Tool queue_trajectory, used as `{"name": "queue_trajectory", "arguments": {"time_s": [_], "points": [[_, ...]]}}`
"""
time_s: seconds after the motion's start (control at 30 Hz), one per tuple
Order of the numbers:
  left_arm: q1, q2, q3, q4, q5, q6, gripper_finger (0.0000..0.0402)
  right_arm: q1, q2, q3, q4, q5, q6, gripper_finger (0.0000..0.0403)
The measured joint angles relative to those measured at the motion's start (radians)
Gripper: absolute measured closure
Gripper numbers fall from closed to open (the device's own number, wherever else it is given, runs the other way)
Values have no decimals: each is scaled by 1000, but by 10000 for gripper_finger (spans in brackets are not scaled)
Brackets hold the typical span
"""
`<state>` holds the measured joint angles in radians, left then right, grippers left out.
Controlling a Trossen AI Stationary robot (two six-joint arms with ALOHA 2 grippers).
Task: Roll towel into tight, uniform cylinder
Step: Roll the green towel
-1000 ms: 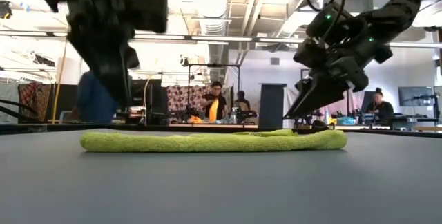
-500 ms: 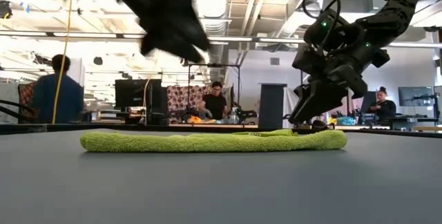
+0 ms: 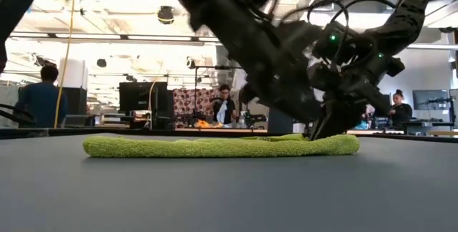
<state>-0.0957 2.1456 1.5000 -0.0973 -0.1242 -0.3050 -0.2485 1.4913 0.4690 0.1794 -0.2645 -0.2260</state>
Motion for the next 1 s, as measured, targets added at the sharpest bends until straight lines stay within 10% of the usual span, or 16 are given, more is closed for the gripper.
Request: {"name": "queue_trajectory", "arguments": {"time_s": [0.73,1.0], "points": [[-1,68,134,-150,62,19,275,-2,86,0,144,-81,33,340],[-10,68,85,-138,77,-87,371,-24,81,0,143,-80,55,387]]}}
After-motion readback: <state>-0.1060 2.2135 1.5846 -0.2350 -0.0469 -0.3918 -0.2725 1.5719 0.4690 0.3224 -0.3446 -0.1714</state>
